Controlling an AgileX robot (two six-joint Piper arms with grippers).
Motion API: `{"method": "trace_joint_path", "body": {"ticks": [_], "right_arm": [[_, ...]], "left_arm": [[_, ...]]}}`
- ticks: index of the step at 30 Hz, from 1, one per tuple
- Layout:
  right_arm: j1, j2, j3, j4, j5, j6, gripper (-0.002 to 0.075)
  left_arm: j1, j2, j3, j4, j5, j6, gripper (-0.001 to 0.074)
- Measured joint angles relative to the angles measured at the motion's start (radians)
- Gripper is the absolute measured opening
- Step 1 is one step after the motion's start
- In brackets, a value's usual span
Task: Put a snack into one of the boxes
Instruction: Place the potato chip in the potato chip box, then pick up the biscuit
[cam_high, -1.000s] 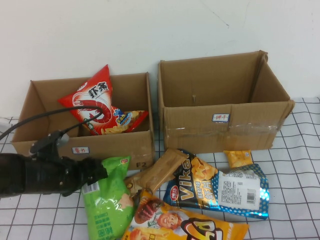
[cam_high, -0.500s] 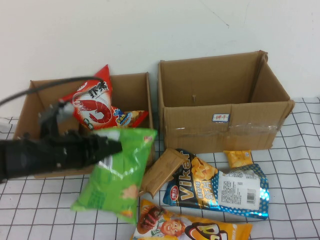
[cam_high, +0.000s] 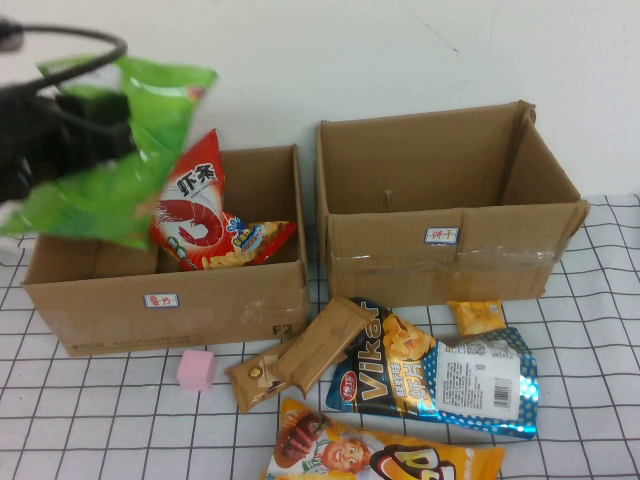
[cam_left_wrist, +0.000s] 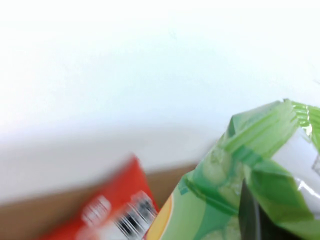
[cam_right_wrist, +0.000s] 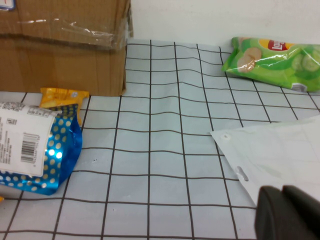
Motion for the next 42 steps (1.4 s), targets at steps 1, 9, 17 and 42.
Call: {"method": "trace_joint_path", "body": {"ticks": [1,9,17,42], "right_arm": [[0.000,0.000,0.000,0.000,0.000,0.000,-0.0001],[0.000,0.000,0.000,0.000,0.000,-0.016,-0.0001],[0.000,0.000,0.000,0.000,0.000,-0.018,-0.0001],[0.000,0.000,0.000,0.000,0.000,-0.018,-0.0001]], "left_arm": [[0.000,0.007,-0.019,0.000,-0.022,0.011,0.0078],[0.000,0.183,-0.197,-0.008,-0.061,0.049,0.0072],[0.002,0.435,-0.253,-0.008,-0.053,0.067,0.0223],[0.390,0.030,-0.121,0.404,0.367,-0.339,0.0005]]}}
